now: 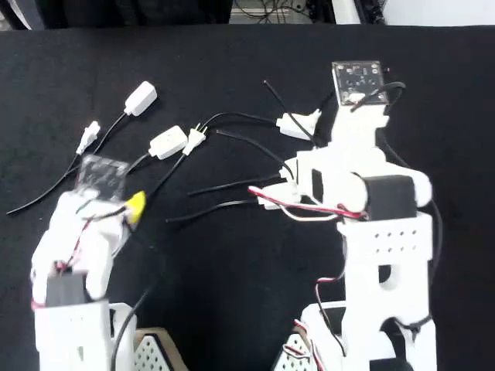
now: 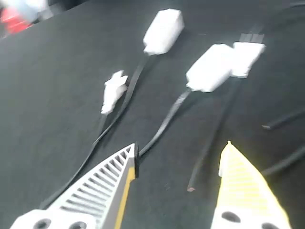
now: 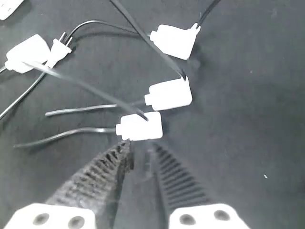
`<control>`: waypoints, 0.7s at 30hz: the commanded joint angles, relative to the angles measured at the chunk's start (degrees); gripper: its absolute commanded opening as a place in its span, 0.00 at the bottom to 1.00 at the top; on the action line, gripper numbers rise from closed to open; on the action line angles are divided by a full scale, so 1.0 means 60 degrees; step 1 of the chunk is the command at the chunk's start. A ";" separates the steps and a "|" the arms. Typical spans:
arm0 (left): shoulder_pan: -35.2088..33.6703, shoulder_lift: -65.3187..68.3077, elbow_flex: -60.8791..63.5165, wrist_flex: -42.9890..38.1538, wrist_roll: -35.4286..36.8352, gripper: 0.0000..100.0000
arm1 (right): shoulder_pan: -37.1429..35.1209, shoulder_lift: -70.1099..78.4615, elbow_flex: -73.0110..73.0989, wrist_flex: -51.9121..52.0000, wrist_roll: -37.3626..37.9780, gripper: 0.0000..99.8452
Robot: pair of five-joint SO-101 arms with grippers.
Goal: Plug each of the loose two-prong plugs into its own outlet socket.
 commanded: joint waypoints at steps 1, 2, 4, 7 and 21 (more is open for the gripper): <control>0.1077 0.3018 -0.1868 -0.0879 -0.0249 0.28 | -0.0073 0.0227 0.0930 -0.1421 -0.0088 0.03; 0.1194 0.3810 -0.2308 -0.0996 -0.0278 0.28 | 0.0059 0.0300 0.1209 -0.1773 -0.0059 0.03; 0.1311 0.5348 -0.3275 -0.1128 -0.0293 0.28 | 0.0396 0.0330 0.1634 -0.2227 0.0630 0.04; 0.1326 0.7678 -0.4886 -0.1099 -0.0293 0.28 | 0.1026 0.0344 0.1971 -0.2535 0.1788 0.03; 0.1223 1.4960 -1.1377 -0.1055 -0.0527 0.28 | 0.0645 0.0374 0.4520 -0.5758 0.2271 0.01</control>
